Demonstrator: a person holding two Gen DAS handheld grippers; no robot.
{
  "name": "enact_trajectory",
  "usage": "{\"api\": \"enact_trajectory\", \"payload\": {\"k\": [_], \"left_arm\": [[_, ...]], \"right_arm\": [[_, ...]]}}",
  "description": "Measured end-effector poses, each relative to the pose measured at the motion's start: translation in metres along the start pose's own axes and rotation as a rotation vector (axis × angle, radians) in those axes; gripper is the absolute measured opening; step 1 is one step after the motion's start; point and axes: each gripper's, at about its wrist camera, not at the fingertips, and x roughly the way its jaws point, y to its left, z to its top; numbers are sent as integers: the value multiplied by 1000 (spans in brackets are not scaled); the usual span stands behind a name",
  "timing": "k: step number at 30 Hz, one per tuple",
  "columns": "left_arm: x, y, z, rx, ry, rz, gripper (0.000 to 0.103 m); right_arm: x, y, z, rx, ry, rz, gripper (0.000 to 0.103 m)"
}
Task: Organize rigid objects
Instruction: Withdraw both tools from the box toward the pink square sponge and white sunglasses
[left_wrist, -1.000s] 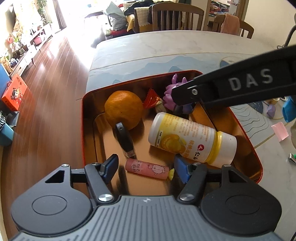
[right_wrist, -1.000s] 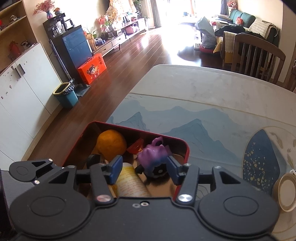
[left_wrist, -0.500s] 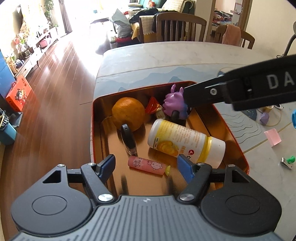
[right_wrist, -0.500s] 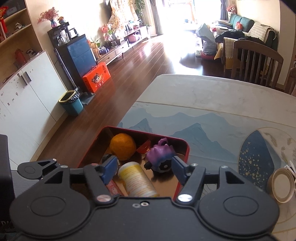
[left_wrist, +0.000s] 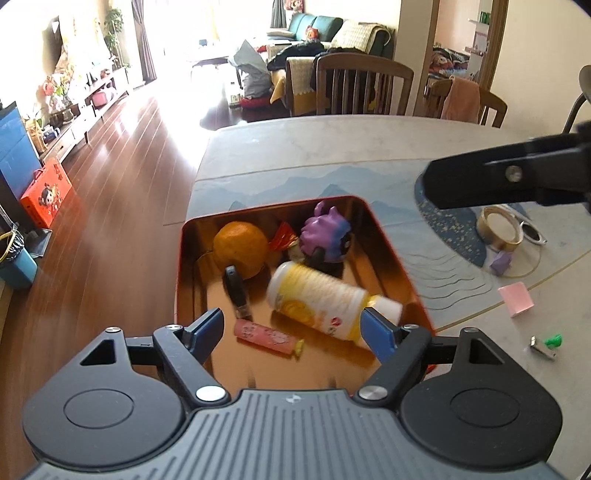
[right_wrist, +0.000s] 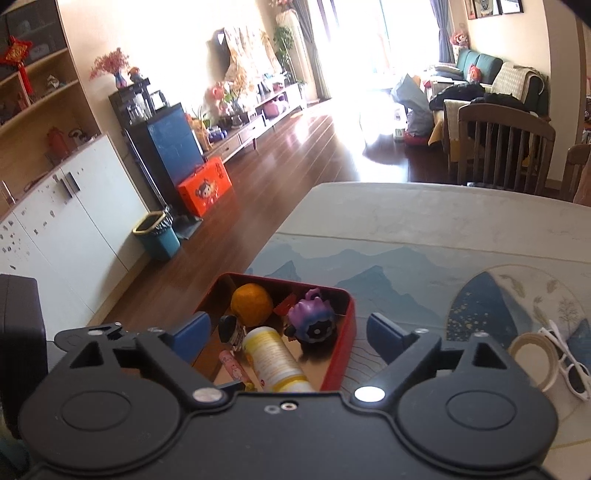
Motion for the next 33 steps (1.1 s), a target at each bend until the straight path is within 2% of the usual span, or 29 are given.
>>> {"api": "enact_trajectory", "payload": {"k": [5, 14, 25, 33], "left_arm": [[-14, -20, 2, -2, -37, -10, 82], [-28, -58, 3, -27, -75, -16, 83], [-31, -115, 7, -12, -102, -23, 83], [-16, -165, 7, 24, -84, -36, 83]], "right_arm": [[-24, -17, -7, 18, -21, 8, 102], [-64, -59, -28, 34, -38, 20, 103], [-106, -135, -64, 49, -26, -55, 103], [-119, -183, -77, 59, -19, -112, 103]]}}
